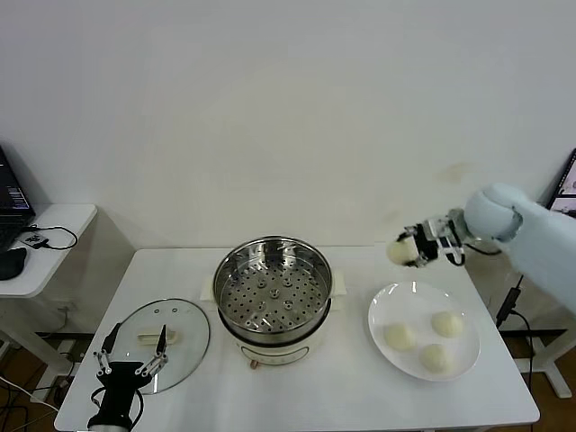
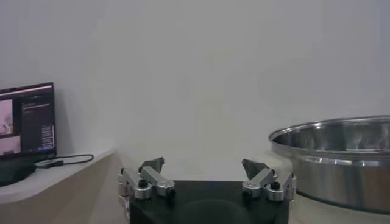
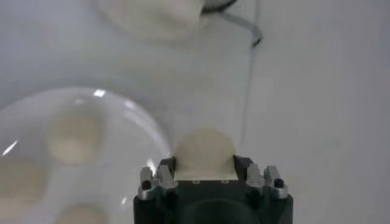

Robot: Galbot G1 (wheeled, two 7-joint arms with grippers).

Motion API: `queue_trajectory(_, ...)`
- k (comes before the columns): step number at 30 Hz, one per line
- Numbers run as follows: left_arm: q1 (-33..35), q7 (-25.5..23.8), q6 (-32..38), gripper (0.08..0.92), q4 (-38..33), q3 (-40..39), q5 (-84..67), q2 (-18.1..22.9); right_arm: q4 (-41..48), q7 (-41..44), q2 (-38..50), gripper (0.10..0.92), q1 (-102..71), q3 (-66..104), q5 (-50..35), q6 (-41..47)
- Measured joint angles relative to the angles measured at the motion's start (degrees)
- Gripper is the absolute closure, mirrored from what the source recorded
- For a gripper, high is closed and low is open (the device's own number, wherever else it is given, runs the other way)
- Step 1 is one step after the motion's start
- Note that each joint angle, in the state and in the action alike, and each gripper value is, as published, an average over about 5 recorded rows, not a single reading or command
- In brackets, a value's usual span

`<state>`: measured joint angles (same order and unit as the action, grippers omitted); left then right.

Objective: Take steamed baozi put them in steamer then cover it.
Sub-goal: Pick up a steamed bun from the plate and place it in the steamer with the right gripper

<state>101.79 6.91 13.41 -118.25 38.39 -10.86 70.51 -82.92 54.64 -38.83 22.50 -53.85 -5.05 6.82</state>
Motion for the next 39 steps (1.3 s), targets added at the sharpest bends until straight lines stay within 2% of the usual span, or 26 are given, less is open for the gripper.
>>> queue_trajectory(7, 0.11, -0.15, 0.01, 0.177, -0.03, 0.86, -0.51, -0.13, 2.21, -1.86, -10.19, 0.421, 6.74, -7.19, -4.09, -1.86)
queue_trajectory(15, 0.41, -0.21, 0.22, 0.177, -0.06, 1.99, -0.53, 0.17, 6.89, -2.47, -22.52, 0.415, 8.92, -13.26, -3.54, -6.4)
queue_trajectory(24, 0.34, -0.19, 0.32, 0.177, -0.24, 2.79, -0.51, 0.66, 12.31, -2.2, -31.72, 0.414, 8.37, -17.42, 3.71, -12.91)
queue_trajectory(39, -0.06, -0.19, 0.66, 0.177, 0.17, 2.76, -0.45, 0.96, 18.26, -2.99, -38.1, 0.414, 4.69, -19.67, 13.73, -19.97)
